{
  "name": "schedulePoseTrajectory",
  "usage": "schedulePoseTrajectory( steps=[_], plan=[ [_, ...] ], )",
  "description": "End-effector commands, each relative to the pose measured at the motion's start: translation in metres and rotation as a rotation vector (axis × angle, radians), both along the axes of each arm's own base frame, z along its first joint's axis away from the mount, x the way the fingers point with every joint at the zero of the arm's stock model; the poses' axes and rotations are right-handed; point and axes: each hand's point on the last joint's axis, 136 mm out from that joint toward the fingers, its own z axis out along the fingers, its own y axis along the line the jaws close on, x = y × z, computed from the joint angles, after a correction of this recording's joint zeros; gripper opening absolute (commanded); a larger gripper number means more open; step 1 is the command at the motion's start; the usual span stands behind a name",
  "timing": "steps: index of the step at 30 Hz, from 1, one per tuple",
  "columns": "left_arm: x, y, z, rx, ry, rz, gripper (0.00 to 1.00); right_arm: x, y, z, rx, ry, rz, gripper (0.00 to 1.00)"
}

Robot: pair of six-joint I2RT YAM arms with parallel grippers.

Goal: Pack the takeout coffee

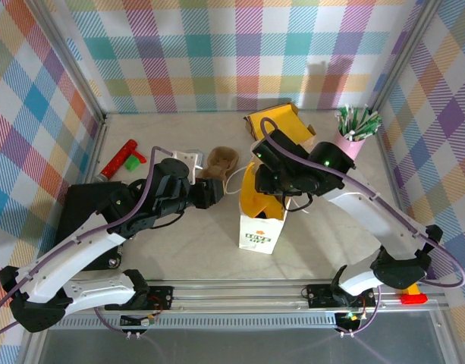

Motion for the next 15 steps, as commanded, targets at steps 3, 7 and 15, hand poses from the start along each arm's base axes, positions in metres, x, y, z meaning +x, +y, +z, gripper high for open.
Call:
schedulePoseTrajectory(
  steps=[3, 7, 15],
  plan=[
    [0.004, 0.0, 0.012, -0.013, -0.034, -0.001, 0.46, -0.018, 0.037, -0.027, 0.133, 0.123, 0.098, 0.36],
    [0.005, -0.002, 0.007, -0.004, -0.017, -0.003, 0.46, -0.026, 0.042, -0.061, 0.103, 0.216, 0.097, 0.34],
    [0.004, 0.002, 0.002, 0.008, -0.014, 0.009, 0.46, -0.015, 0.025, -0.097, -0.093, 0.244, 0.047, 0.33]
  ],
)
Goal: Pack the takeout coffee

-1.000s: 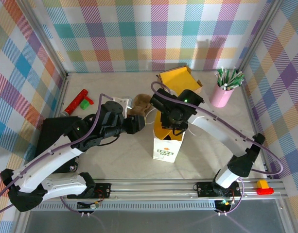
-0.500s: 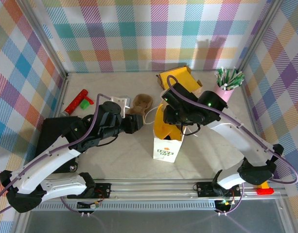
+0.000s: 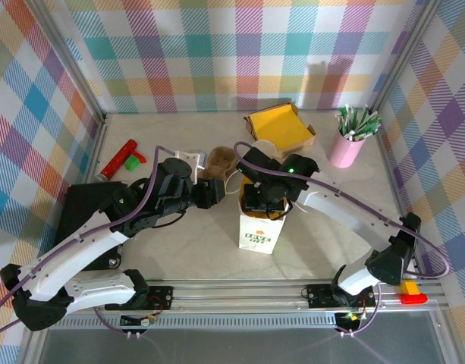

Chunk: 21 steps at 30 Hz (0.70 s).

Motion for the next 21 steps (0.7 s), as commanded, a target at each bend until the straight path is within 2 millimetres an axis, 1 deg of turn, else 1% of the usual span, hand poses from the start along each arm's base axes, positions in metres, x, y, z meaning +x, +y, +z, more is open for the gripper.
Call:
schedulePoseTrajectory(
  steps=[1, 3, 6, 7, 9, 12, 16, 18, 19, 21],
  plan=[
    [0.003, 0.005, 0.007, -0.002, -0.023, 0.014, 0.46, 0.003, -0.008, -0.007, -0.075, -0.005, -0.012, 0.32],
    [0.002, 0.006, 0.006, 0.004, -0.024, 0.016, 0.46, 0.006, -0.014, -0.011, -0.114, -0.011, -0.021, 0.32],
    [0.002, 0.007, 0.006, 0.006, -0.025, 0.017, 0.46, 0.011, -0.022, -0.013, -0.156, -0.021, -0.03, 0.32],
    [0.002, 0.007, 0.006, 0.007, -0.026, 0.017, 0.46, 0.013, -0.024, -0.01, -0.162, -0.025, -0.031, 0.32],
    [0.003, 0.009, 0.007, 0.013, -0.03, 0.022, 0.46, 0.016, -0.023, 0.002, -0.153, -0.054, -0.013, 0.32],
    [0.006, 0.014, 0.009, 0.033, -0.047, 0.042, 0.46, 0.021, -0.018, 0.031, -0.106, -0.121, 0.032, 0.33],
    [0.015, 0.031, 0.017, 0.094, -0.093, 0.123, 0.46, 0.03, -0.02, 0.081, -0.035, -0.251, 0.069, 0.37],
    [0.022, 0.045, 0.023, 0.131, -0.132, 0.185, 0.47, 0.036, -0.026, 0.105, -0.006, -0.322, 0.075, 0.39],
    [0.026, 0.053, 0.028, 0.151, -0.158, 0.222, 0.47, 0.04, -0.032, 0.116, 0.003, -0.36, 0.071, 0.42],
    [0.034, 0.066, 0.037, 0.186, -0.212, 0.28, 0.49, 0.048, -0.048, 0.135, 0.01, -0.429, 0.04, 0.45]
  ],
)
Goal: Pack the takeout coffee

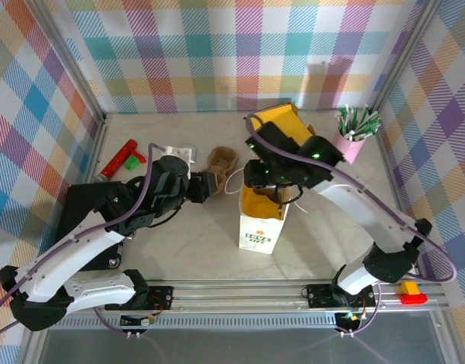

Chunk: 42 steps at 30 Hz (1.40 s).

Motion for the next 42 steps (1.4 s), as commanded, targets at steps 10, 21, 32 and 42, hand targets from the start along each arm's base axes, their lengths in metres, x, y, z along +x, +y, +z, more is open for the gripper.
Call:
schedulePoseTrajectory(
  steps=[10, 21, 32, 42],
  plan=[
    [0.052, 0.114, 0.037, 0.247, -0.272, 0.443, 0.66, 0.051, -0.17, 0.055, -0.028, -0.323, -0.352, 0.66],
    [0.066, 0.221, -0.026, 0.39, -0.245, 0.835, 0.96, 0.072, -0.289, -0.04, -0.108, -0.382, -0.668, 0.97],
    [0.051, 0.282, -0.119, 0.478, -0.218, 1.047, 1.0, 0.094, -0.296, -0.152, -0.161, -0.485, -0.602, 0.99],
    [0.05, 0.29, -0.185, 0.464, -0.184, 0.984, 1.0, 0.11, -0.26, -0.213, -0.075, -0.557, -0.38, 0.99]
  ],
)
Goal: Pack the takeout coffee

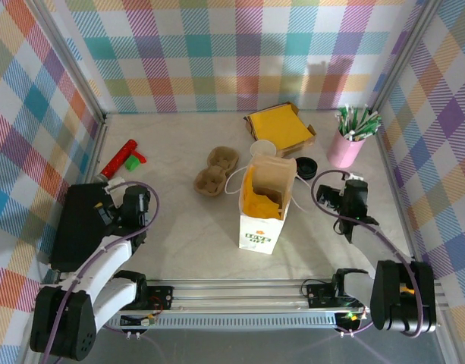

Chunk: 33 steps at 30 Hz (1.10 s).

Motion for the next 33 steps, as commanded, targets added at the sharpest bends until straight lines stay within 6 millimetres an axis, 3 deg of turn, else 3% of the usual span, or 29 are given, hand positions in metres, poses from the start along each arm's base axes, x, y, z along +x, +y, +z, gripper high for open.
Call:
schedulePoseTrajectory(
  steps=[1, 5, 9, 15, 19, 25, 26, 28, 33],
  plan=[
    [0.015, -0.007, -0.001, -0.039, -0.098, -0.073, 1.0, 0.026, 0.016, 0.028, -0.007, -0.179, 0.115, 0.99],
    [0.029, -0.024, -0.014, -0.064, -0.138, -0.186, 1.0, 0.035, 0.024, 0.036, -0.02, -0.258, 0.177, 0.99],
    [0.044, -0.036, -0.012, -0.053, -0.18, -0.275, 1.0, 0.049, 0.03, 0.042, -0.034, -0.319, 0.224, 0.99],
    [0.069, -0.053, -0.012, -0.046, -0.228, -0.375, 1.0, 0.066, 0.039, 0.026, 0.003, -0.294, 0.268, 0.99],
    [0.085, -0.071, -0.023, -0.069, -0.212, -0.468, 1.0, 0.07, 0.04, 0.014, -0.004, -0.311, 0.273, 0.99],
    [0.101, -0.073, -0.048, -0.068, -0.16, -0.476, 1.0, 0.073, 0.04, 0.009, -0.014, -0.256, 0.259, 0.99],
    [0.106, -0.075, -0.045, -0.074, -0.154, -0.486, 1.0, 0.073, 0.04, 0.01, -0.014, -0.261, 0.26, 0.99],
    [0.113, -0.074, -0.056, -0.09, -0.065, -0.468, 1.0, 0.073, 0.044, 0.01, -0.011, -0.256, 0.281, 0.99],
    [0.112, -0.072, -0.056, -0.103, -0.074, -0.466, 1.0, 0.074, 0.048, 0.01, -0.011, -0.252, 0.306, 0.99]
  ],
)
